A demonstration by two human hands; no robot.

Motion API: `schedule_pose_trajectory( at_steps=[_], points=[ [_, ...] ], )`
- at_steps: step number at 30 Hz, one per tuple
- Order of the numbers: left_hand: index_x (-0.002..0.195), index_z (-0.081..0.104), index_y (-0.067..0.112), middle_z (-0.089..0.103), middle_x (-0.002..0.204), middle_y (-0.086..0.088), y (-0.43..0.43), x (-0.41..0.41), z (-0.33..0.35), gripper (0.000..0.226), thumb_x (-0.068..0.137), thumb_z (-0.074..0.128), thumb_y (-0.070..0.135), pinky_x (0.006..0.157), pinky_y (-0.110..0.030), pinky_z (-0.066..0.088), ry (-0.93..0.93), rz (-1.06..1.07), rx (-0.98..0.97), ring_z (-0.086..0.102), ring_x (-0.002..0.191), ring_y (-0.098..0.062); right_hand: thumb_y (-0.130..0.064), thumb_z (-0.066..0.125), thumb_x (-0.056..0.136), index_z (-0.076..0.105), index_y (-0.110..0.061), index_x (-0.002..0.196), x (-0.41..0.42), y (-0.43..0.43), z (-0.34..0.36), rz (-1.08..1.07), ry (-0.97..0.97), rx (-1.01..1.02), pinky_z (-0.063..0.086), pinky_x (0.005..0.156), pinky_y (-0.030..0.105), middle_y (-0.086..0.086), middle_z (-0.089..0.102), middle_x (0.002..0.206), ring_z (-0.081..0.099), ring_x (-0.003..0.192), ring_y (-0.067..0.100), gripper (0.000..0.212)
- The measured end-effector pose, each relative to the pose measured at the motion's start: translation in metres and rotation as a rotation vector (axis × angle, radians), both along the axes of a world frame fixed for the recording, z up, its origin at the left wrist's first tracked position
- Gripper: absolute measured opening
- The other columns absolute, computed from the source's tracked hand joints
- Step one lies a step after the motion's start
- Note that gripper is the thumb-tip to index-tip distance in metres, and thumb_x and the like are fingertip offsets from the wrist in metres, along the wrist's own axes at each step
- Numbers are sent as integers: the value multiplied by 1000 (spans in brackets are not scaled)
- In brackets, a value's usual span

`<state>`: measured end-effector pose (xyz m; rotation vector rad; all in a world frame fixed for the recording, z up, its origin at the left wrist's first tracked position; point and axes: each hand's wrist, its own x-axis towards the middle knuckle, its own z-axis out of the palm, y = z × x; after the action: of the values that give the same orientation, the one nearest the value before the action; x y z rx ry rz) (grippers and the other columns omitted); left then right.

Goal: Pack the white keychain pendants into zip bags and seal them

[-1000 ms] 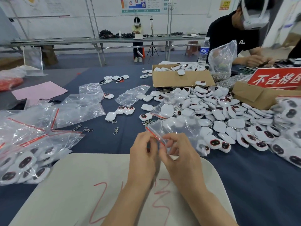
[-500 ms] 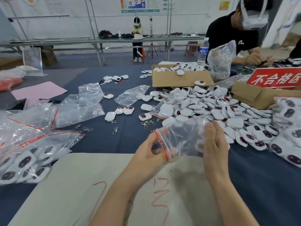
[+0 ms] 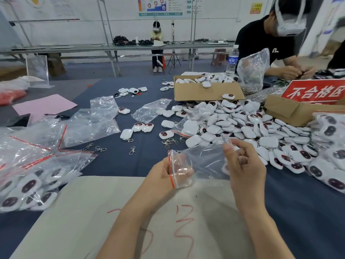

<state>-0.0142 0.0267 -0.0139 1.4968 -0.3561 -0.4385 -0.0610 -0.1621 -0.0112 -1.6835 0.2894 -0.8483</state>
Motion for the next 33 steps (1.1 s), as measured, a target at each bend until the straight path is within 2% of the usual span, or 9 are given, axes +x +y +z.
schedule_pose_trajectory(
  at_steps=[5,7,11,16,20,23,25,29,33],
  points=[
    [130,59,42,67,131,10,7,-4,7,61,75,82,56,106,-47,48,-110,-132,98,64,123,-14,-52,46,102,64,-34,112,-4,-10,3,-251,48,-61,52,67,18,-16,60,88,62,79,-1,27],
    [127,59,48,64,131,15,5,-5,5,61,71,82,60,105,-41,50,-118,-119,146,63,121,-7,-36,42,105,63,-24,118,-7,-5,5,-346,-67,-292,51,81,32,-16,55,100,56,95,6,28],
    [112,65,56,55,124,28,-2,-12,4,44,71,82,60,86,-13,51,-209,-138,185,61,112,8,-30,42,101,70,-24,106,-5,23,3,115,-108,-676,45,89,27,-18,67,97,59,95,3,29],
    [98,79,31,55,132,22,0,-3,-7,10,92,74,35,99,-27,51,-295,-9,367,67,103,-4,-38,47,101,62,-30,75,1,12,-3,248,310,-587,49,72,36,-18,65,73,59,72,5,31],
    [81,77,33,66,111,23,8,6,-12,20,96,65,27,81,-6,42,-376,230,400,64,95,7,-39,51,96,67,-38,86,0,9,-3,270,387,-465,50,74,27,-28,69,82,64,79,-5,20],
    [94,72,32,70,93,20,10,18,-12,13,100,61,26,72,-4,41,-380,418,398,62,86,6,-31,57,97,64,-55,97,1,7,2,286,328,-331,45,71,12,-31,71,87,66,83,-9,25],
    [113,67,28,70,105,14,6,38,-9,17,102,55,24,72,-2,39,-400,499,455,61,88,5,-27,58,96,64,-56,98,0,7,5,275,270,-317,41,70,4,-33,70,88,64,83,-13,29],
    [147,42,13,45,145,-12,-10,89,3,44,107,41,32,98,-36,40,-331,485,737,55,122,-29,-22,56,98,67,-47,98,0,7,8,232,189,-251,40,68,4,-30,71,91,61,74,-8,28],
    [139,44,11,33,148,-18,-21,123,14,48,107,35,45,94,-45,43,-283,374,1099,55,120,-41,-17,51,99,66,-45,101,3,9,12,215,136,-154,42,65,8,-28,72,93,63,84,-2,32]
  ],
)
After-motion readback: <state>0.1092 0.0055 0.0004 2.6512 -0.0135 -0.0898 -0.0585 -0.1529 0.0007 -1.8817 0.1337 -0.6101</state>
